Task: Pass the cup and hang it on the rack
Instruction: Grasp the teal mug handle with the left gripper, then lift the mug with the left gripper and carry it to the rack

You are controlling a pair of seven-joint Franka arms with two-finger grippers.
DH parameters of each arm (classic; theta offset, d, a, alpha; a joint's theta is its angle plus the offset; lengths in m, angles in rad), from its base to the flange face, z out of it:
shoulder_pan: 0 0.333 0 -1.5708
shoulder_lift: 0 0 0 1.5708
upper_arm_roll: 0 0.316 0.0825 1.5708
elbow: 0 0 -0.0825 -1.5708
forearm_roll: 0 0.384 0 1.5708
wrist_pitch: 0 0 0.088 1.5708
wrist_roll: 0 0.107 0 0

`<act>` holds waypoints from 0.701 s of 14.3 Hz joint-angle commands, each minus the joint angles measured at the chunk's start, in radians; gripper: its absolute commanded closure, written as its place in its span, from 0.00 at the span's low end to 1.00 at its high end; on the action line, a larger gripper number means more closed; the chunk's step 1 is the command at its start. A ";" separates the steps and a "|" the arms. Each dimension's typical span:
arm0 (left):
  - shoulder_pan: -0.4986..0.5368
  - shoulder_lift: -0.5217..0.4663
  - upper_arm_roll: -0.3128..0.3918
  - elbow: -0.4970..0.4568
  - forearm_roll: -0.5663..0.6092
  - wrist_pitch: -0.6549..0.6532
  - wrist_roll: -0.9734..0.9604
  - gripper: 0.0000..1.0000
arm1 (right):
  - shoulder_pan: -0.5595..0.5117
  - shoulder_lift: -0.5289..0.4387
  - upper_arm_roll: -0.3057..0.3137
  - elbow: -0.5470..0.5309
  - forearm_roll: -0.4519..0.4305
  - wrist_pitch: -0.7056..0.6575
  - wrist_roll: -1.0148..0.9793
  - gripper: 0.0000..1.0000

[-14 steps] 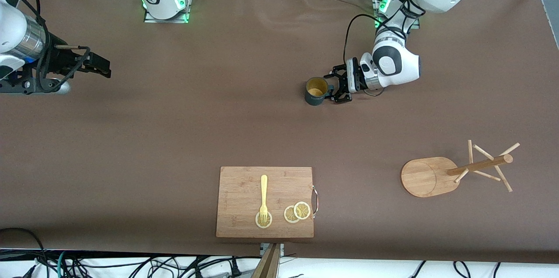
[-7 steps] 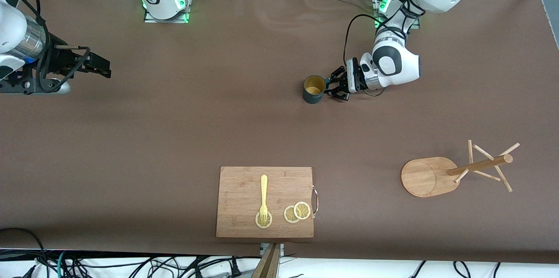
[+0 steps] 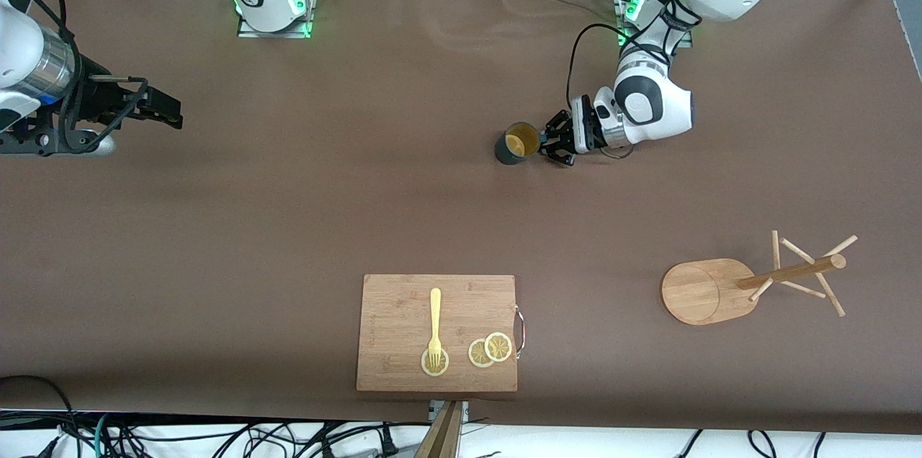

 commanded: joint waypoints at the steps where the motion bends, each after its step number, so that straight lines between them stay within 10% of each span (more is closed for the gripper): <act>1: 0.020 -0.079 -0.005 -0.008 -0.023 -0.001 -0.129 1.00 | -0.014 0.007 0.007 0.017 -0.004 -0.013 -0.016 0.00; 10: 0.162 -0.263 0.004 0.032 0.334 -0.171 -0.932 1.00 | -0.014 0.009 0.006 0.018 -0.004 -0.008 -0.016 0.00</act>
